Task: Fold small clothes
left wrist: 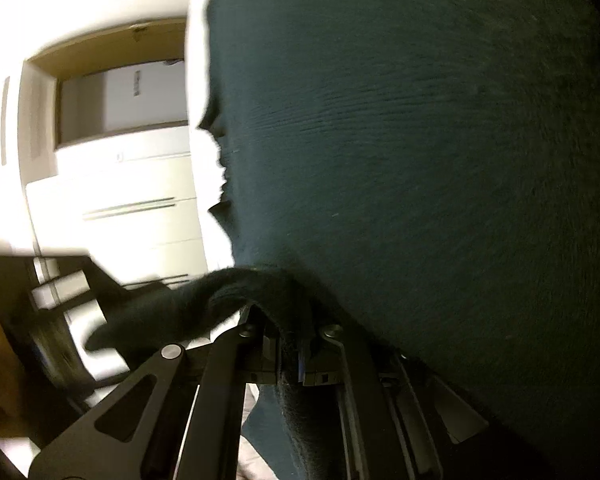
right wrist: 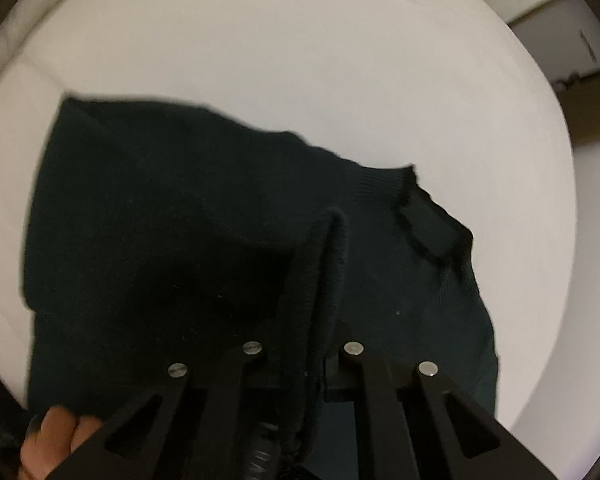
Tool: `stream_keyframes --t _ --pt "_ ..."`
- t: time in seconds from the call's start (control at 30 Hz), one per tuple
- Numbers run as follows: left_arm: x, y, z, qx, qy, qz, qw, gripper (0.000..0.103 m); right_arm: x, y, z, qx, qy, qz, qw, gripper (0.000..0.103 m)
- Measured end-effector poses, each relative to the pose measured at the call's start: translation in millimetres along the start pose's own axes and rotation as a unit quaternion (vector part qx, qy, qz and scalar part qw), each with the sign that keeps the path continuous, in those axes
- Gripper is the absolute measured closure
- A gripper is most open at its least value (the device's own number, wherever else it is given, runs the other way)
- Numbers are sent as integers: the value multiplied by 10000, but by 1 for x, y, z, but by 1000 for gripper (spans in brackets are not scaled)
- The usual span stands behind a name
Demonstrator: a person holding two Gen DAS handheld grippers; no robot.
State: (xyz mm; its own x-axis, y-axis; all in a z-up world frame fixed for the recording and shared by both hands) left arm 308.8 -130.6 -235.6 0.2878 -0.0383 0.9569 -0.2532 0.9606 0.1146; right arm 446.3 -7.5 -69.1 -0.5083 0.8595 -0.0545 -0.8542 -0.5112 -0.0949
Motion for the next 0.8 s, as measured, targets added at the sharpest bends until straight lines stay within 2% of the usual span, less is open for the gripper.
stream_keyframes --t 0.1,0.17,0.33,0.43,0.47,0.5,0.6,0.7,0.8 --pt "13 10 2 103 -242 468 9986 97 -31 11 23 -369 -593 -472 9964 94" --pt "19 19 4 324 -272 821 9957 95 -55 21 41 -700 -1098 -853 9878 94" --pt "23 31 22 433 -9 1332 9901 90 -99 47 61 -1277 -2064 -1530 9580 94" --pt "27 39 33 475 93 1569 9864 82 -114 59 55 -1373 -2332 -1793 9458 94" --pt "28 42 36 475 110 1647 9851 75 -119 62 56 -1419 -2446 -1864 9409 94" --pt "31 47 39 470 98 1755 9833 60 -121 67 56 -1457 -2555 -1956 9355 94" --pt "47 65 47 406 -81 2154 9756 29 -118 72 49 -1578 -2887 -2176 9189 94" --pt "52 92 54 403 132 2472 9680 26 -125 84 45 -1722 -3194 -2427 8997 94" --pt "48 120 61 396 618 2829 9563 26 -139 94 34 -1850 -3519 -2795 8739 94"
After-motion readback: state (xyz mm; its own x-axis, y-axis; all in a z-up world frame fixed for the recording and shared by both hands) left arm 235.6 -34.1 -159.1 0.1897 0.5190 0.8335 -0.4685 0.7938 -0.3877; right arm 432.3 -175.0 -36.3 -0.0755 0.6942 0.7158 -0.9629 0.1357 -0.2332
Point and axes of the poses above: each gripper's, at about its wrist camera, not at the fingertips, and z roughly against the way its jaws point, x to its left, y to its underside, the point moved 8 cm from there along -z, roughly the way its jaws point, and after that the axes turned 7 degrees about -y, right-handed, at the moved point
